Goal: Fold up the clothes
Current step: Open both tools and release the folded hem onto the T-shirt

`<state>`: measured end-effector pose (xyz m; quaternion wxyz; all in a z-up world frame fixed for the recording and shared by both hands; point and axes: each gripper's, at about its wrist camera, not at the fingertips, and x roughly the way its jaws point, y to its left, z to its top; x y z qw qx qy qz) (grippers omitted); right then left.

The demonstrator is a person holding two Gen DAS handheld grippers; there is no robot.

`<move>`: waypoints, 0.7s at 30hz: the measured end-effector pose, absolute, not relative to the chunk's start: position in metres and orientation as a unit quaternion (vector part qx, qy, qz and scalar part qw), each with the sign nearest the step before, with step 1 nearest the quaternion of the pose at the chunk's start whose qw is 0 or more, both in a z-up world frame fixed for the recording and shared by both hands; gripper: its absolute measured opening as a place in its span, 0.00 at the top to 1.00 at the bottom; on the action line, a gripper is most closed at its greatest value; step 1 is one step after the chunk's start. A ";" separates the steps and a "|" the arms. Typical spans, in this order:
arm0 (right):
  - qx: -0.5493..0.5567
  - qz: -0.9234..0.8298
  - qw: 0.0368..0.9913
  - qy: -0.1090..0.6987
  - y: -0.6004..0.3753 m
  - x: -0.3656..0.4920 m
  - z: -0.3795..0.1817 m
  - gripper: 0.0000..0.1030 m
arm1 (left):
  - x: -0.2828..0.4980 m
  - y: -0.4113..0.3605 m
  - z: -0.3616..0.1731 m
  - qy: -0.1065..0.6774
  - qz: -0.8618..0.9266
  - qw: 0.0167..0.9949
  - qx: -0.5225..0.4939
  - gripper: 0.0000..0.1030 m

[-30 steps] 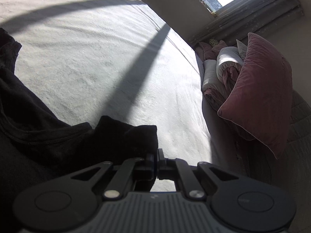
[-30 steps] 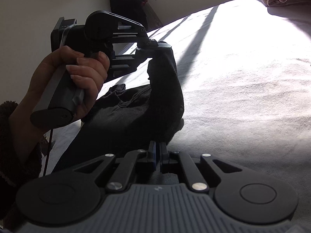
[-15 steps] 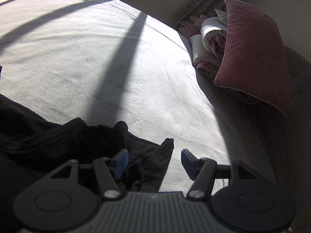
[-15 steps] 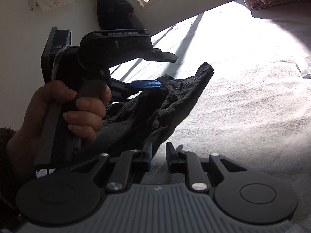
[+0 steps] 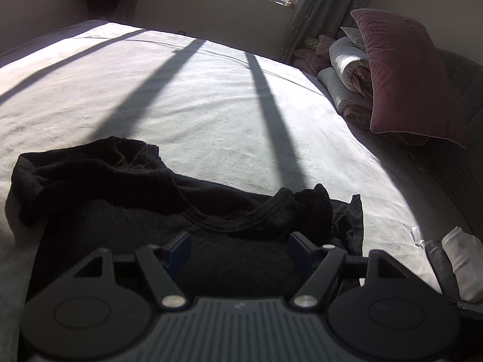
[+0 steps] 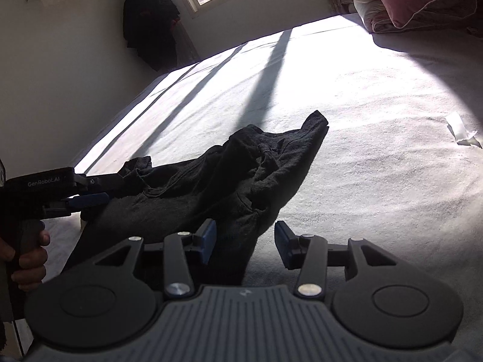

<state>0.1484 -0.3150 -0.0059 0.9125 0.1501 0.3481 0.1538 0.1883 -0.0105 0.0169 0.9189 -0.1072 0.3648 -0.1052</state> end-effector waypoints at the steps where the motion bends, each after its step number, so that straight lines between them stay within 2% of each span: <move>1: 0.138 0.150 0.914 0.352 -0.307 0.147 -0.003 0.50 | 0.184 -0.002 0.015 0.366 -0.103 0.920 -0.097 0.30; 8: 0.123 0.127 0.913 0.369 -0.261 0.135 -0.001 0.50 | 0.146 0.039 -0.012 0.381 -0.115 0.916 -0.042 0.29; 12: 0.109 0.100 0.908 0.392 -0.233 0.124 -0.008 0.50 | 0.123 0.052 -0.029 0.360 -0.132 0.923 -0.014 0.29; 13: 0.105 0.095 0.908 0.395 -0.227 0.121 -0.009 0.50 | 0.117 0.054 -0.031 0.348 -0.138 0.927 -0.004 0.27; 15: 0.100 0.086 0.908 0.398 -0.217 0.115 -0.010 0.50 | 0.107 0.056 -0.036 0.333 -0.148 0.931 0.010 0.12; 18: 0.091 0.070 0.908 0.402 -0.204 0.106 -0.014 0.50 | 0.095 0.056 -0.045 0.314 -0.161 0.935 0.026 0.00; 21: 0.065 0.049 0.911 0.405 -0.191 0.096 -0.018 0.49 | 0.091 0.054 -0.046 0.311 -0.160 0.936 0.035 0.00</move>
